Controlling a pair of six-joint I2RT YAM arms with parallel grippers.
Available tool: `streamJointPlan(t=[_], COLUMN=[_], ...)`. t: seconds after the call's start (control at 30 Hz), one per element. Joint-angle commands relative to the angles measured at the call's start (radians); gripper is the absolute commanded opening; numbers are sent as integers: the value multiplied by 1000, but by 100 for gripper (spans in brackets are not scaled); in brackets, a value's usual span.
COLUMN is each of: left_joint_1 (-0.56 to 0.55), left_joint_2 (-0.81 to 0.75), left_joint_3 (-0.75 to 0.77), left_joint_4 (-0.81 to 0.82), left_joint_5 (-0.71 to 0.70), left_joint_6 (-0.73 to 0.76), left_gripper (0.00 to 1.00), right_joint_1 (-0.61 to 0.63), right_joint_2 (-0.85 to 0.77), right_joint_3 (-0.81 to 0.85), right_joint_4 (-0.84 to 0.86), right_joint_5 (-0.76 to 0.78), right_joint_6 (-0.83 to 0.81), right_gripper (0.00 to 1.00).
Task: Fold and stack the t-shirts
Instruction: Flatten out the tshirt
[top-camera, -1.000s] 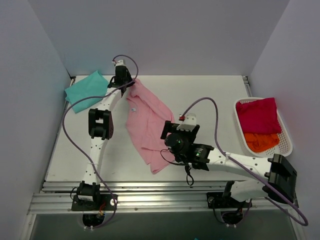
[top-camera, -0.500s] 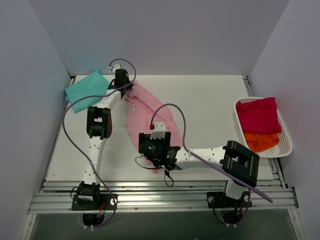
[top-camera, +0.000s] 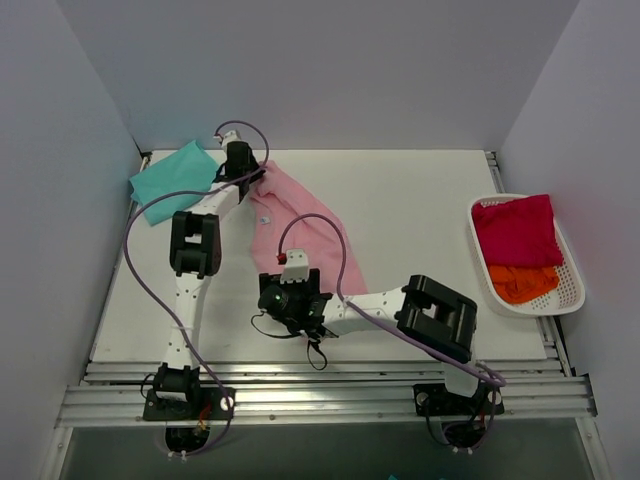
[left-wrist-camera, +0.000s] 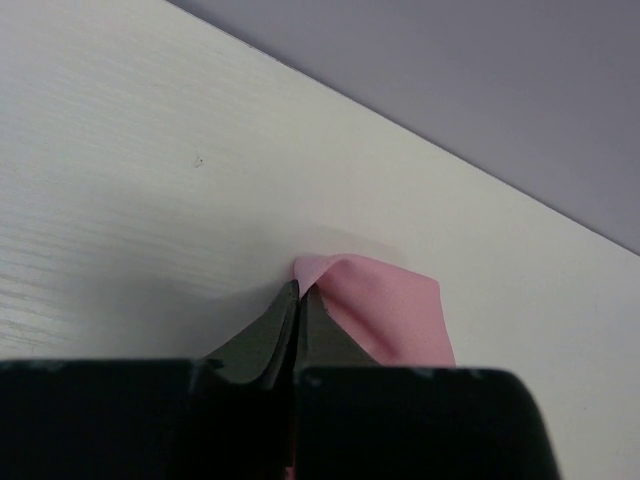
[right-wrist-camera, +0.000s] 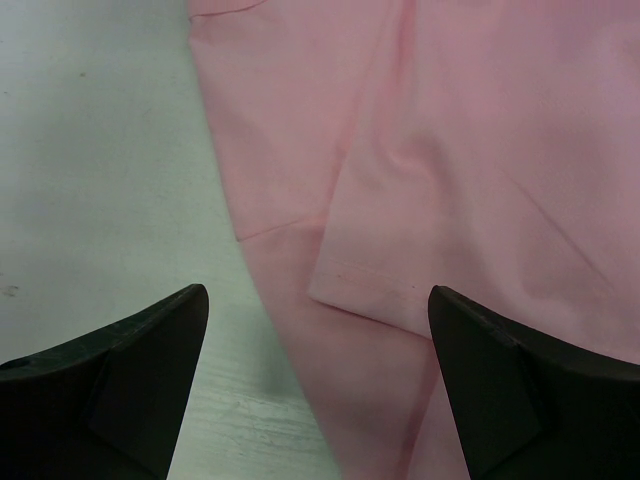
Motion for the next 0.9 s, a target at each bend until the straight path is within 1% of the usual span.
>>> streamJointPlan(t=[0.0, 0.27, 0.43, 0.57, 0.6, 0.73, 0.87], left_joint_1=[16, 35, 41, 47, 47, 47, 47], left_joint_2=[-51, -43, -34, -34, -34, -31, -31], left_joint_3=[-20, -28, -25, -31, -30, -27, -27], left_joint_4=[33, 46, 47, 56, 57, 55, 57], left_joint_5=[50, 84, 97, 107, 107, 110, 111], left_joint_6=[-18, -53, -69, -75, -75, -73, -72], left_gripper=[2, 2, 2, 2, 2, 2, 2], right_joint_1=[2, -12, -24, -42, -44, -62, -84], right_joint_2=[25, 84, 111, 125, 125, 110, 93], right_joint_3=[65, 89, 82, 65, 62, 34, -1], right_joint_4=[13, 24, 38, 48, 53, 67, 91], right_joint_5=[6, -24, -41, -50, -53, -50, -66], right_joint_6=[-22, -26, -19, -10, -8, 1, 6], right_gripper=[87, 86, 84, 76, 72, 67, 58])
